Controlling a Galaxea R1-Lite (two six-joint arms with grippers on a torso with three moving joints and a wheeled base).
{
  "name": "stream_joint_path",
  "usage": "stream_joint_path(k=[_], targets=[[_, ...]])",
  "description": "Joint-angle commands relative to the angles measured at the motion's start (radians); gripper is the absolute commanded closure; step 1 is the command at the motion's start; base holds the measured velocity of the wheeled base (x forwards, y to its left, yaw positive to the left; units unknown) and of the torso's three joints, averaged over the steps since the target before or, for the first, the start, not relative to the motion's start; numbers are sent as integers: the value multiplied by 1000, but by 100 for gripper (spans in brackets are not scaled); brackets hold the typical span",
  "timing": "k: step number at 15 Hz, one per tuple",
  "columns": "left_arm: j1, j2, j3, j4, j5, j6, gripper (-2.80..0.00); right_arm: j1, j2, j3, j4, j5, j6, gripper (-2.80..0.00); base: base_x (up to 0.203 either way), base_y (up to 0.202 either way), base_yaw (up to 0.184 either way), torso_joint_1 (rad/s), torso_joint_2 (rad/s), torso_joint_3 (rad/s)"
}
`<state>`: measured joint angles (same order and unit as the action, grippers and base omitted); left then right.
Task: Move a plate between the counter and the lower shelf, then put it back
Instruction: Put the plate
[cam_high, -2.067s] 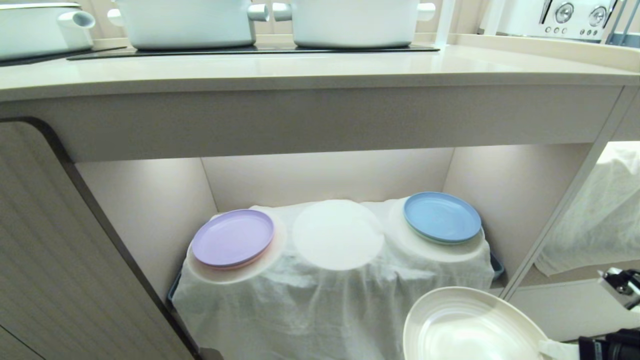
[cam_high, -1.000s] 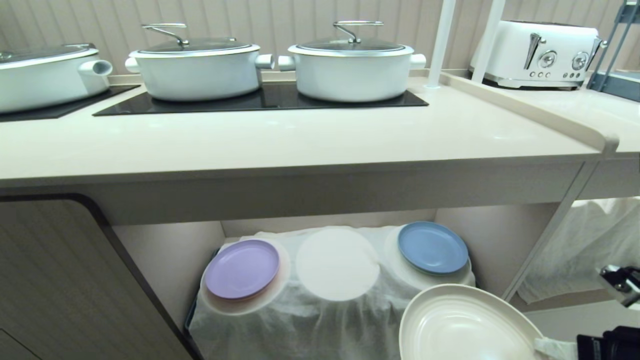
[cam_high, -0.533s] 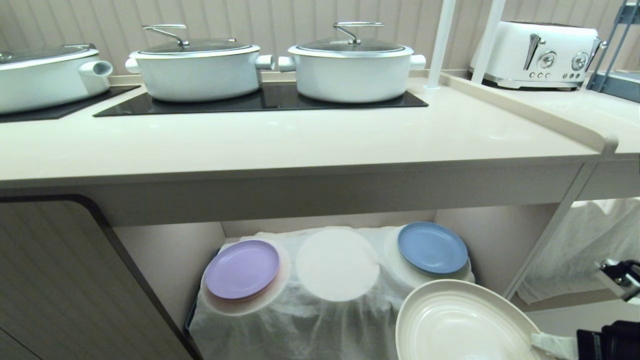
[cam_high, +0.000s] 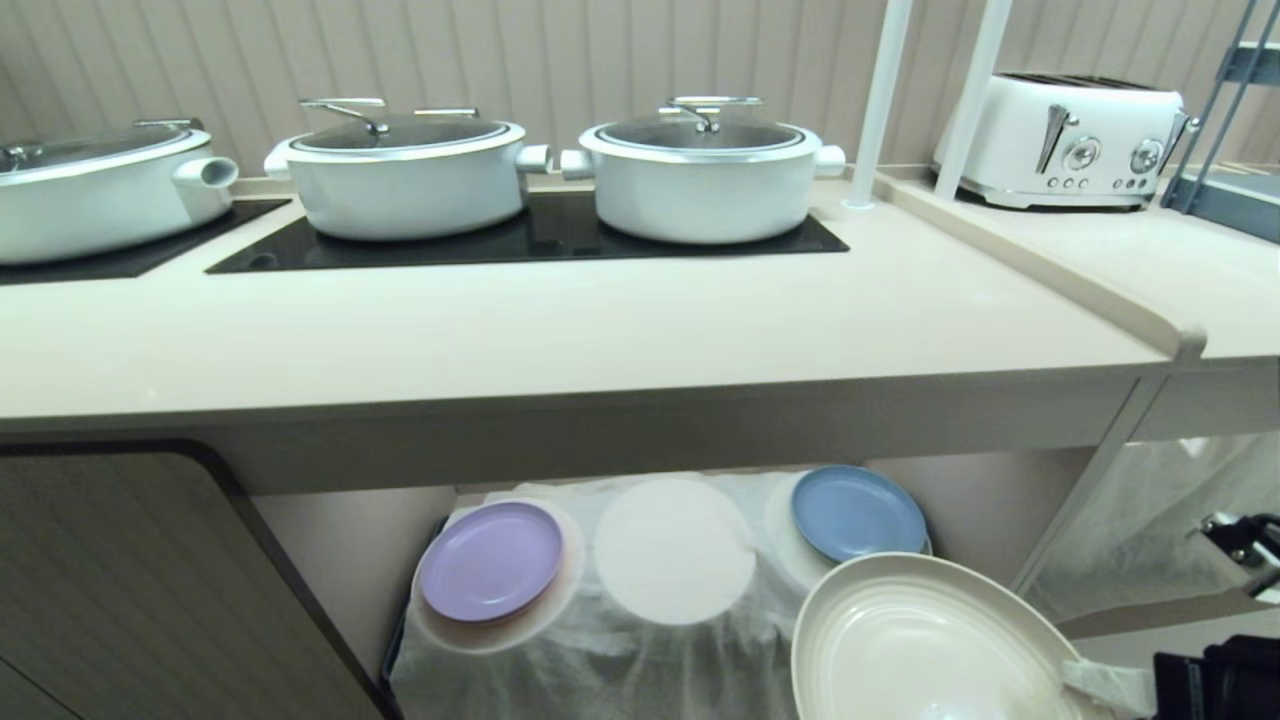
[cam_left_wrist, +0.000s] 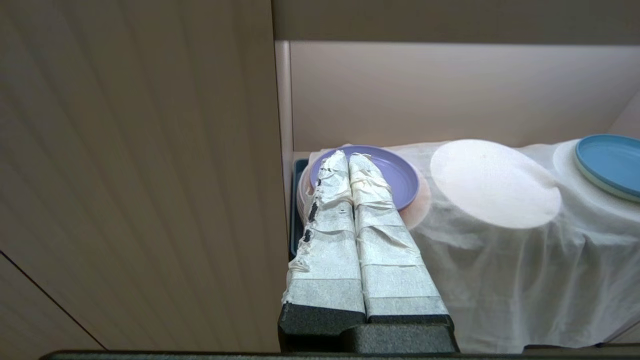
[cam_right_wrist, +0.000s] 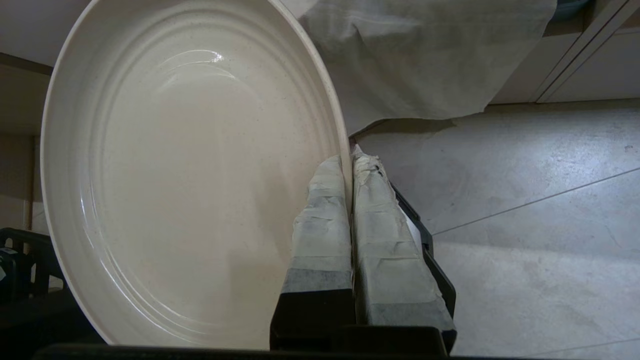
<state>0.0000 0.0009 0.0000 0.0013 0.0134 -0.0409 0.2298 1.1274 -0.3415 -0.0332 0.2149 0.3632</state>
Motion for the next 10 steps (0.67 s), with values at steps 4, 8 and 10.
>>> stream_joint_path(k=[4, 8, 10], targets=[[0, 1, 0, 0, 0, -1, 0, 2, 3, 1, -2, 4, 2, 0, 0, 0, 0, 222, -497, -280], [0, 1, 0, 0, 0, -1, 0, 2, 3, 1, -2, 4, 2, 0, 0, 0, 0, 241, -526, -290], [0, 1, 0, 0, 0, -1, 0, 2, 3, 1, -2, 4, 2, 0, 0, 0, 0, 250, -546, -300]])
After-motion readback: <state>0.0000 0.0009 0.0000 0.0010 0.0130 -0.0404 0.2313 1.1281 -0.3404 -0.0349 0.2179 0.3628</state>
